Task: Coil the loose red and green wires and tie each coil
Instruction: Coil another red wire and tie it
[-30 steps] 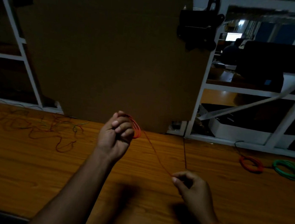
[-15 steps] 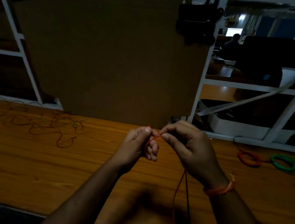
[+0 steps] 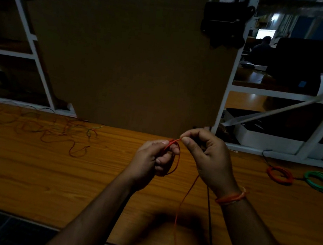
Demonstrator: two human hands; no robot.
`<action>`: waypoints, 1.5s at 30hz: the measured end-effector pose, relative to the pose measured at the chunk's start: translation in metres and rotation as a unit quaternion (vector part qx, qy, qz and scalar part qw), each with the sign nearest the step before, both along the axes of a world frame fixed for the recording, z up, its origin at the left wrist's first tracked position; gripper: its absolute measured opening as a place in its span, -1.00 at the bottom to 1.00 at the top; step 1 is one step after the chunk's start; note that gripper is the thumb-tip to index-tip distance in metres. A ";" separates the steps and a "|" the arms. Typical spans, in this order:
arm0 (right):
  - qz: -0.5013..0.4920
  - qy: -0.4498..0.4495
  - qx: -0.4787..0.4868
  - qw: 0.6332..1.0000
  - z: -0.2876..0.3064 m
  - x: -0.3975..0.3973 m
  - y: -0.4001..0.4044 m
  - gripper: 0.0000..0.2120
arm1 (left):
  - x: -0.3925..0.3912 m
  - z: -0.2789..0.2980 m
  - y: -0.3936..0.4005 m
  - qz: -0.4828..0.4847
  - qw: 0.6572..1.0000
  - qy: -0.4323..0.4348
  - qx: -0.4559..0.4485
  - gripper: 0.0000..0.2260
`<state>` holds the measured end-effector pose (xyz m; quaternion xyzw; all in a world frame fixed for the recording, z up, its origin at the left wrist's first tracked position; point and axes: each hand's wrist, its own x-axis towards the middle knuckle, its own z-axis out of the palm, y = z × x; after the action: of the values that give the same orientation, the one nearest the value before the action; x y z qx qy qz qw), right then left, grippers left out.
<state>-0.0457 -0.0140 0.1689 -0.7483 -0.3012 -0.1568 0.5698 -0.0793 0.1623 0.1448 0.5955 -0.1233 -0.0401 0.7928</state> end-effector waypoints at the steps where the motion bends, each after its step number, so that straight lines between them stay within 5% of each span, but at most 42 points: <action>1: 0.000 0.002 0.003 1.000 -0.001 0.000 -0.001 -0.92 | -0.001 0.000 0.000 -0.007 1.000 0.001 -0.006 -0.65; 7: -0.004 0.030 0.025 0.999 -0.006 0.002 0.000 -0.93 | -0.004 -0.002 -0.004 -0.027 0.999 -0.017 0.015 -0.63; 13: 0.011 0.110 0.063 0.992 -0.018 -0.001 -0.001 -0.97 | -0.001 -0.005 0.001 -0.031 0.998 0.011 -0.059 -0.70; 19: 0.029 0.236 -0.161 0.958 -0.042 -0.001 -0.014 -0.92 | 0.010 -0.007 0.019 -0.002 0.983 0.040 -0.177 -0.72; 25: -0.130 0.255 -0.274 0.918 -0.061 0.001 -0.002 -0.90 | 0.013 -0.001 0.028 0.048 0.991 0.046 -0.116 -0.73; 28: 0.010 0.371 -0.350 0.860 -0.050 -0.006 0.001 -0.91 | 0.014 -0.004 0.035 0.040 0.992 0.056 -0.101 -0.74; 33: -0.182 0.272 -0.188 0.926 -0.039 -0.006 0.003 -0.90 | 0.007 -0.006 0.043 0.019 0.994 0.066 -0.086 -0.72; 37: -0.016 0.399 -0.220 0.890 -0.044 -0.028 0.011 -0.88 | 0.004 -0.005 0.044 0.015 0.993 0.073 -0.093 -0.68; 42: -0.192 0.264 -0.111 0.939 -0.055 -0.049 -0.018 -0.87 | -0.044 -0.008 0.021 0.037 0.995 0.064 -0.064 -0.70; 45: -0.016 0.376 -0.179 0.909 -0.053 -0.049 -0.012 -0.87 | -0.043 -0.002 0.017 0.048 0.993 0.066 -0.090 -0.70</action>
<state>-0.0951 -0.0261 0.1163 -0.8458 -0.0756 0.1841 0.4950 -0.1222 0.1797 0.1428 0.5233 -0.0448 -0.0302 0.8505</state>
